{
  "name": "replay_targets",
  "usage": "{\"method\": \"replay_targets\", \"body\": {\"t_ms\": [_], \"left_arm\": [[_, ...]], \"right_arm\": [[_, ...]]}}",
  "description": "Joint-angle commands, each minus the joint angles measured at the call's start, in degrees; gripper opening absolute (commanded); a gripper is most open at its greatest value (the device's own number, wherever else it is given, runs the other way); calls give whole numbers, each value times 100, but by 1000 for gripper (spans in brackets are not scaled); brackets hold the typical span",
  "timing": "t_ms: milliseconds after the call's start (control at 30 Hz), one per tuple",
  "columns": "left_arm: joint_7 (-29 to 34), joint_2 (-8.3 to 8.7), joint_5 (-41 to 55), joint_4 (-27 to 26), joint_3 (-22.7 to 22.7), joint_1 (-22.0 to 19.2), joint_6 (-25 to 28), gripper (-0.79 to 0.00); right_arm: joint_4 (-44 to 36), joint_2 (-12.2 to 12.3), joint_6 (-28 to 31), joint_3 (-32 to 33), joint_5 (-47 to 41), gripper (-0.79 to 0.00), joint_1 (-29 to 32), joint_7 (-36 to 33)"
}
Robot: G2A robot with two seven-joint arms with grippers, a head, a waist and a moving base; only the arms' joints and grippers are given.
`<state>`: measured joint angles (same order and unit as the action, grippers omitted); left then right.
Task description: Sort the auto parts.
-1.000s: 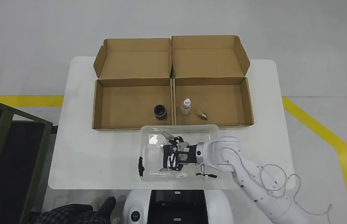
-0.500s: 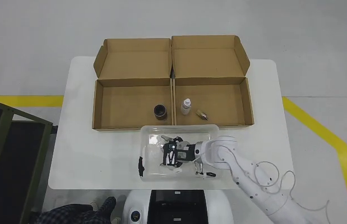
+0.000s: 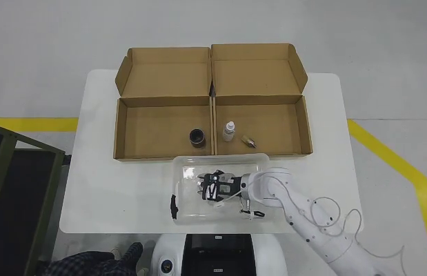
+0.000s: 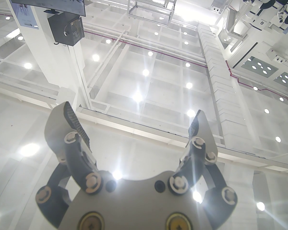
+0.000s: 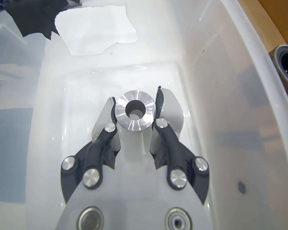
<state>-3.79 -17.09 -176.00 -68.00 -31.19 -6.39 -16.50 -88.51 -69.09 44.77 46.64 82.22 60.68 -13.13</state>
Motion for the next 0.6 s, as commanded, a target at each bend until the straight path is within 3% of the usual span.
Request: {"method": "replay_targets", "body": {"t_ms": [0, 567], "left_arm": [[0, 0, 0, 0, 0, 0, 0, 0], [0, 0, 0, 0, 0, 0, 0, 0]], "right_arm": [[-79, 7, 34, 42, -47, -785, -1, 55], [-1095, 141, 206, 669, -285, -785, 5, 130]]}}
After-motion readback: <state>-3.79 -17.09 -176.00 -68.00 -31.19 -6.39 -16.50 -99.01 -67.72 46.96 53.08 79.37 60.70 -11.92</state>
